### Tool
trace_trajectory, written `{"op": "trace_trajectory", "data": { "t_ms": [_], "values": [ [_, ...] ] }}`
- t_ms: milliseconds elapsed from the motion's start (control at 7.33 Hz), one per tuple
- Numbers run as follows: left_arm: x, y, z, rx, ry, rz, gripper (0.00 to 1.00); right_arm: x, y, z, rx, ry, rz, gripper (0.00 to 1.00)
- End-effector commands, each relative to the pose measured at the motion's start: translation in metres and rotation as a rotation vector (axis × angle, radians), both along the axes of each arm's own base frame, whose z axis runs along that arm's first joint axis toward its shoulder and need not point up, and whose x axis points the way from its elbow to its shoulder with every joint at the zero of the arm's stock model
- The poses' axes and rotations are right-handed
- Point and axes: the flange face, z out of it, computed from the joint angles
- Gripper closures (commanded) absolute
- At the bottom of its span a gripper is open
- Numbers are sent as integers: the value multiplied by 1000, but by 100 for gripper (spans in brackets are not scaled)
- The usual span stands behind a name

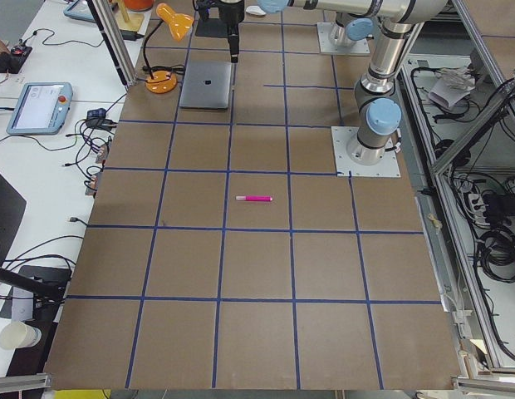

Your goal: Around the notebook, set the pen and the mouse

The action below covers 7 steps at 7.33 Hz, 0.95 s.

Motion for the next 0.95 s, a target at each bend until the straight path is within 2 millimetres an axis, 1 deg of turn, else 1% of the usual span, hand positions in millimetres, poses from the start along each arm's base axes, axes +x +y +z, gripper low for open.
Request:
{"op": "trace_trajectory", "data": {
  "t_ms": [0, 136, 273, 409, 545, 682, 818],
  "values": [
    [9, 0, 0, 3, -6, 14, 0, -8, -3, 0, 0, -2, -6, 0],
    [36, -1, -10, 38, -29, 59, 0, -19, -6, -1, 2, -4, 12, 0],
    [80, -1, -29, 87, -49, 90, 0, -39, -9, -4, 21, -9, 0, 0],
    [129, -5, -58, 142, -22, 9, 0, -65, -13, -16, 30, -20, 19, 0],
    [189, 0, -86, 184, 9, 47, 4, -101, -16, -27, 28, -11, 32, 0],
    [246, 4, -121, 185, 26, 45, 2, -150, -14, -52, 59, -26, -4, 0],
    [289, 6, -173, 126, 11, -54, 1, -210, -8, -85, 53, -48, -21, 0]
  ]
}}
